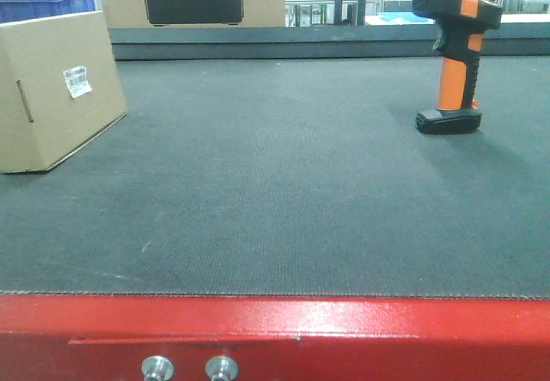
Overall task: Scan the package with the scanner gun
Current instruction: 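Approach the table edge facing the cardboard box and scanner gun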
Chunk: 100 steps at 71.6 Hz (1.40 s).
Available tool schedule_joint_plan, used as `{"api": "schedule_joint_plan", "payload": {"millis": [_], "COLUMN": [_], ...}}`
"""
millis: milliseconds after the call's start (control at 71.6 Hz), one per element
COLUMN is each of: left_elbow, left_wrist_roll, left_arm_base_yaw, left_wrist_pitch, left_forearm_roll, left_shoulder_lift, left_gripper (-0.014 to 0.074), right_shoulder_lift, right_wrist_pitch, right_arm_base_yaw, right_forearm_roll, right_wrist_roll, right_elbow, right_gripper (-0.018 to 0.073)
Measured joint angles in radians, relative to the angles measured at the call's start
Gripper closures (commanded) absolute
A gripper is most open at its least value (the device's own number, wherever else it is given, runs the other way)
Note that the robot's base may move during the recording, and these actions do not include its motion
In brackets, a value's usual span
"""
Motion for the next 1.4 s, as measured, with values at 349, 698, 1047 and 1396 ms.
{"api": "schedule_joint_plan", "payload": {"millis": [349,698,1047,1396], "left_elbow": [0.000,0.000,0.000,0.000], "left_wrist_roll": [0.000,0.000,0.000,0.000], "left_arm_base_yaw": [0.000,0.000,0.000,0.000], "left_wrist_pitch": [0.000,0.000,0.000,0.000], "left_forearm_roll": [0.000,0.000,0.000,0.000], "left_shoulder_lift": [0.000,0.000,0.000,0.000], "left_gripper": [0.0708,0.0708,0.0708,0.0708], "right_shoulder_lift": [0.000,0.000,0.000,0.000], "right_wrist_pitch": [0.000,0.000,0.000,0.000], "right_arm_base_yaw": [0.000,0.000,0.000,0.000], "right_forearm_roll": [0.000,0.000,0.000,0.000], "right_wrist_roll": [0.000,0.000,0.000,0.000], "right_elbow": [0.000,0.000,0.000,0.000], "right_gripper": [0.0722,0.0722,0.0722,0.0722]}}
